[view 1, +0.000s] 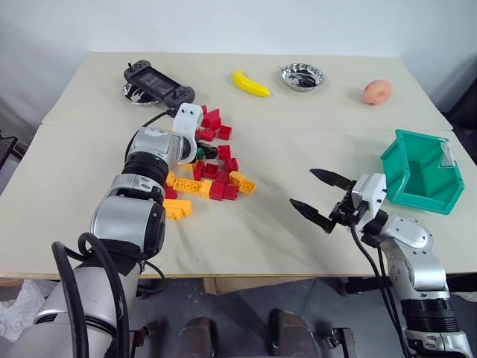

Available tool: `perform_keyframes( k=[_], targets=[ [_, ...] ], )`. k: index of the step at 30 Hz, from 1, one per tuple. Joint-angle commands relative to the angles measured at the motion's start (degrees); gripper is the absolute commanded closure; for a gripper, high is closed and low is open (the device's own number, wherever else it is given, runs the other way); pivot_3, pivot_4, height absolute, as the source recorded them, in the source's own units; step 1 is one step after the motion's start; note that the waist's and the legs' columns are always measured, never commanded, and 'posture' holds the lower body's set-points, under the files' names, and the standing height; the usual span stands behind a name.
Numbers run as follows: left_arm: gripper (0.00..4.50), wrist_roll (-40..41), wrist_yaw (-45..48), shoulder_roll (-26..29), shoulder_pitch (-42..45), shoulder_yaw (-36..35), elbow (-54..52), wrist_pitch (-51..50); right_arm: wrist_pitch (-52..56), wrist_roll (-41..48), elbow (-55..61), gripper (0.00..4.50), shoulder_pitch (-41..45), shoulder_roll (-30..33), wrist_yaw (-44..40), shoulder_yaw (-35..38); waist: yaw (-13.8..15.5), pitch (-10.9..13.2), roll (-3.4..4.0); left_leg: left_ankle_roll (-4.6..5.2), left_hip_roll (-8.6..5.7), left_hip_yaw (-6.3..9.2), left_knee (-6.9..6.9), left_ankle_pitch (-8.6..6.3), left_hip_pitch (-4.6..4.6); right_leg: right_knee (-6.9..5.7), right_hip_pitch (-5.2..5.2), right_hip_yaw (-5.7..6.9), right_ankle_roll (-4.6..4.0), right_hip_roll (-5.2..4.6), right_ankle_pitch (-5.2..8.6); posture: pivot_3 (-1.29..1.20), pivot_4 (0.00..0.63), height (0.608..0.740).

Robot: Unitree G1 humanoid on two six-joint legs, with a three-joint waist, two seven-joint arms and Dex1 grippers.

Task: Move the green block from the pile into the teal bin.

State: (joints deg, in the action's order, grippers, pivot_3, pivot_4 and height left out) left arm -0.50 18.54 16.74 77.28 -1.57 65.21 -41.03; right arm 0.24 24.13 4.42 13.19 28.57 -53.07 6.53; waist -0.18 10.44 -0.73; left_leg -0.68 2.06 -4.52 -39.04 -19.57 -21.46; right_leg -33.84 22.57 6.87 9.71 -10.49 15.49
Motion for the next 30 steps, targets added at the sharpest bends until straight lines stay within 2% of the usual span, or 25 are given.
perform_keyframes(
  k=[1, 5, 7, 10, 13, 14, 16, 18, 23, 25, 30],
  targets=[
    [0.65, -0.4, 0.5, 1.0, 0.3, 0.2, -1.3, 0.9, -0.5, 0.7, 1.1, 0.0, 0.6, 0.1, 0.1, 0.4, 0.0, 0.0, 0.0, 0.0, 0.0, 0.0, 0.0, 0.0, 0.0, 0.0, 0.0, 0.0, 0.0, 0.0, 0.0, 0.0, 0.15, 0.74],
    [1.9, 0.1, 0.7, 1.1, 0.0, -0.2, -1.9, 3.3, -0.3, 0.8, 1.4, 0.0, 0.3, 0.0, 0.2, 0.3, 0.1, 0.0, 0.0, 0.0, 0.0, 0.0, 0.0, 0.0, 0.0, 0.0, 0.0, 0.0, 0.0, 0.0, 0.0, 0.0, 0.15, 0.74],
    [2.35, 0.5, 1.4, 1.1, 0.0, -0.4, -2.0, 4.4, -0.2, 0.9, 1.5, 0.0, 0.2, 0.0, 0.2, 0.3, 0.1, 0.0, 0.0, 0.0, 0.0, 0.0, -0.01, 0.0, 0.0, 0.0, 0.0, 0.0, 0.0, -0.01, 0.0, 0.0, 0.15, 0.74],
    [2.36, 0.4, 4.7, 1.7, -0.7, 0.3, -3.4, 9.0, 0.3, 1.0, 2.3, 0.0, -0.3, 0.2, 0.5, 0.4, 0.0, 0.0, 0.0, 0.0, 0.0, 0.0, -0.01, 0.0, 0.0, 0.0, 0.0, 0.0, 0.0, -0.01, 0.0, 0.0, 0.15, 0.74],
    [2.36, 2.0, 12.9, 3.5, -2.4, -0.4, -6.7, 20.6, 0.7, 0.8, 3.2, 0.0, -1.1, 0.5, 1.2, 0.9, 0.0, 0.0, 0.0, 0.0, 0.0, -0.01, -0.01, 0.0, 0.0, 0.0, 0.01, 0.0, 0.0, 0.0, 0.0, 0.0, 0.15, 0.74],
    [2.36, 2.5, 16.5, 4.1, -3.3, -0.3, -8.3, 24.0, 0.8, 0.8, 3.7, 0.0, -1.6, 0.8, 1.5, 1.3, 0.0, 0.0, 0.0, 0.0, 0.0, 0.0, -0.01, 0.0, -0.01, 0.0, 0.02, 0.0, 0.0, 0.0, 0.0, 0.0, 0.15, 0.74],
    [2.36, 6.5, 30.5, 5.1, -6.9, -0.4, -14.8, 35.6, 1.1, 1.0, 5.2, 0.0, -3.3, 1.8, 2.2, 3.0, 0.0, 0.0, 0.0, 0.0, 0.01, -0.01, 0.02, 0.0, -0.02, 0.01, 0.04, 0.0, 0.0, 0.0, 0.0, 0.0, 0.15, 0.74],
    [2.36, 9.7, 40.6, 5.1, -9.5, -0.3, -19.0, 43.3, 1.4, 1.1, 6.2, 0.0, -4.6, 2.5, 3.1, 4.4, 0.2, 0.0, 0.01, 0.0, 0.0, -0.02, 0.02, 0.0, -0.03, 0.01, 0.05, 0.0, 0.0, -0.01, 0.0, 0.0, 0.15, 0.74],
    [2.36, 7.6, 55.2, -0.4, -12.5, 9.2, -21.6, 46.3, 1.4, 1.7, 8.9, 0.0, -11.7, 6.0, 4.0, 10.9, 1.8, 0.0, 0.01, 0.02, -0.01, -0.02, -0.14, -0.01, -0.07, 0.03, -0.04, 0.02, 0.01, -0.02, -0.01, 0.0, 0.15, 0.74],
    [2.36, 5.5, 57.1, -2.5, -12.9, 12.2, -20.9, 48.8, 1.4, 1.8, 9.7, 0.0, -13.8, 6.8, 4.3, 12.8, 1.8, 0.0, 0.01, 0.03, -0.02, -0.02, -0.16, -0.02, -0.06, 0.02, -0.07, 0.01, 0.02, -0.02, -0.01, 0.0, 0.15, 0.74],
    [2.36, 2.7, 50.7, -12.6, -12.4, 14.7, -13.0, 51.2, 2.7, 2.7, 13.5, 0.0, -21.8, 7.9, 5.8, 19.8, 1.8, 0.0, 0.01, 0.06, -0.01, -0.02, -0.13, -0.03, -0.08, 0.07, -0.04, 0.01, 0.02, -0.02, -0.01, 0.0, 0.15, 0.74]
  ],
)
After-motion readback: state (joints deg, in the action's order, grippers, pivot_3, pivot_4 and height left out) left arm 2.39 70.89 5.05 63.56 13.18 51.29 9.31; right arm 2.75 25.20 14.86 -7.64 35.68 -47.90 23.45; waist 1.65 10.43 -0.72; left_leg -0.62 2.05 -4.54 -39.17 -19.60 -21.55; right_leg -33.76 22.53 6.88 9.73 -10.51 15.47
